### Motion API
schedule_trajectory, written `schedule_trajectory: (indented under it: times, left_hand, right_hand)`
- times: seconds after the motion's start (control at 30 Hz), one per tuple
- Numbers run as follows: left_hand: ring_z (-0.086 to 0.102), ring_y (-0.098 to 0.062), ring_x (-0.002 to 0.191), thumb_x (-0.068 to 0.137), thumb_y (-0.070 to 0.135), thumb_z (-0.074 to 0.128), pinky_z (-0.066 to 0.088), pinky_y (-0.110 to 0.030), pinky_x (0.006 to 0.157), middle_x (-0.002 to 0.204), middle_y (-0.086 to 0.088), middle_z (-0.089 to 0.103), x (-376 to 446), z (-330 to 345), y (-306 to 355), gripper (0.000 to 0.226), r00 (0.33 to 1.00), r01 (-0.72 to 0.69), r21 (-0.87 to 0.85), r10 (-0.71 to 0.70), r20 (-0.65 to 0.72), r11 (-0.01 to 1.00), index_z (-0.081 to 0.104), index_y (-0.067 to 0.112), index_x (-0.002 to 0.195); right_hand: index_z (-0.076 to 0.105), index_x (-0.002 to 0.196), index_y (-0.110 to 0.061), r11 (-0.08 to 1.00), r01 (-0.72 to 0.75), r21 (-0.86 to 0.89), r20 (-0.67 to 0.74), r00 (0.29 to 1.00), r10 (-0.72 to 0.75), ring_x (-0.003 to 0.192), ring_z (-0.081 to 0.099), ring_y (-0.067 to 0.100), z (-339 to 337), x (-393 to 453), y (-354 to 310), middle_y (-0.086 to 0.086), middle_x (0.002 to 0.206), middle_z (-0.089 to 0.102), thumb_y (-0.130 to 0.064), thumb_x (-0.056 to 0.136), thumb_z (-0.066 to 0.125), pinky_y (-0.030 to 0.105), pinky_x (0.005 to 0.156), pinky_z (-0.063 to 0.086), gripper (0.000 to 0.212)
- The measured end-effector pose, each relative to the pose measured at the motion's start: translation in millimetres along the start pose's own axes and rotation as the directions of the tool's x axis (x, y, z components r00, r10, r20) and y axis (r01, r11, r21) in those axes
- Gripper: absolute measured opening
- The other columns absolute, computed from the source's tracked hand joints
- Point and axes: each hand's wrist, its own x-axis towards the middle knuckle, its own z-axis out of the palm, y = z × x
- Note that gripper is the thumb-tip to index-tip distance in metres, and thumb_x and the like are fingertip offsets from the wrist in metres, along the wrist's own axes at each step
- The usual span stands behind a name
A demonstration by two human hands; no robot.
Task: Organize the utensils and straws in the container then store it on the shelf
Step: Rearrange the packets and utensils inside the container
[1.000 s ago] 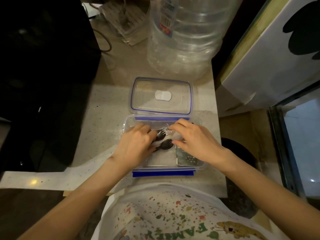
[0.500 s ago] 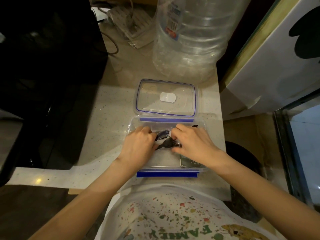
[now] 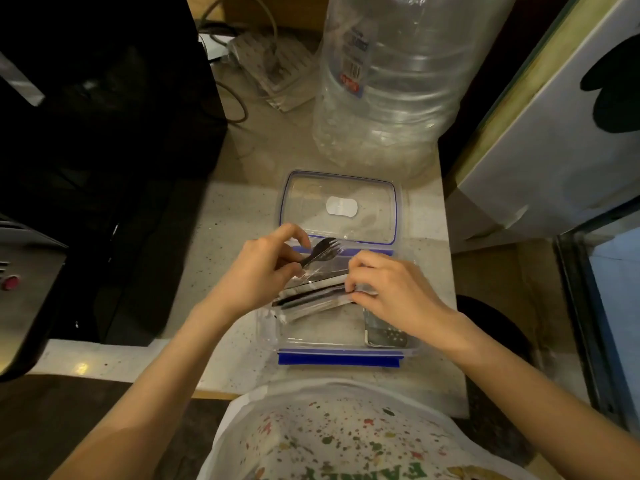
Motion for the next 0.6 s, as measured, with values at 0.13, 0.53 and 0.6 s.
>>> schedule_trajectory:
  times: [0.13,0.53,0.6]
  left_hand:
    - [0.061,-0.003,0.085,0.088,0.002,0.052,0.052,-0.013,0.077,0.093,0.003,0.064,2.7,-5.8,1.4,0.021,0.992,0.001,-0.074,0.008,0.123,0.997,0.066,0.016,0.094]
    - [0.065,-0.009,0.07,0.079,0.008,0.067,0.053,-0.015,0.068,0.081,-0.008,0.07,1.4,8.1,-0.7,0.012,0.943,0.147,-0.407,-0.004,0.331,0.901,0.065,0.011,0.09]
    - [0.066,-0.012,0.069,0.077,0.005,0.069,0.055,-0.018,0.067,0.081,-0.01,0.071,-0.2,10.4,-4.0,0.022,0.943,0.168,-0.431,-0.016,0.334,0.887,0.061,0.017,0.093]
  right_hand:
    - [0.072,0.079,-0.012,0.995,0.102,0.002,-0.228,0.969,-0.099,0.074,0.066,0.015,-19.4,-7.5,-0.7,0.002,0.082,0.071,-0.012,0.076,0.068,0.03,0.062,0.057,0.004]
    - [0.073,0.086,-0.003,0.959,0.2,-0.201,-0.26,0.933,-0.249,0.069,0.067,0.025,-0.9,-14.4,4.7,0.014,0.082,0.072,-0.003,0.077,0.069,0.036,0.049,0.054,0.01]
    - [0.073,0.086,-0.003,0.958,0.202,-0.204,-0.251,0.935,-0.251,0.069,0.067,0.025,0.4,-15.9,3.4,0.014,0.081,0.072,-0.001,0.071,0.075,0.035,0.049,0.055,0.015]
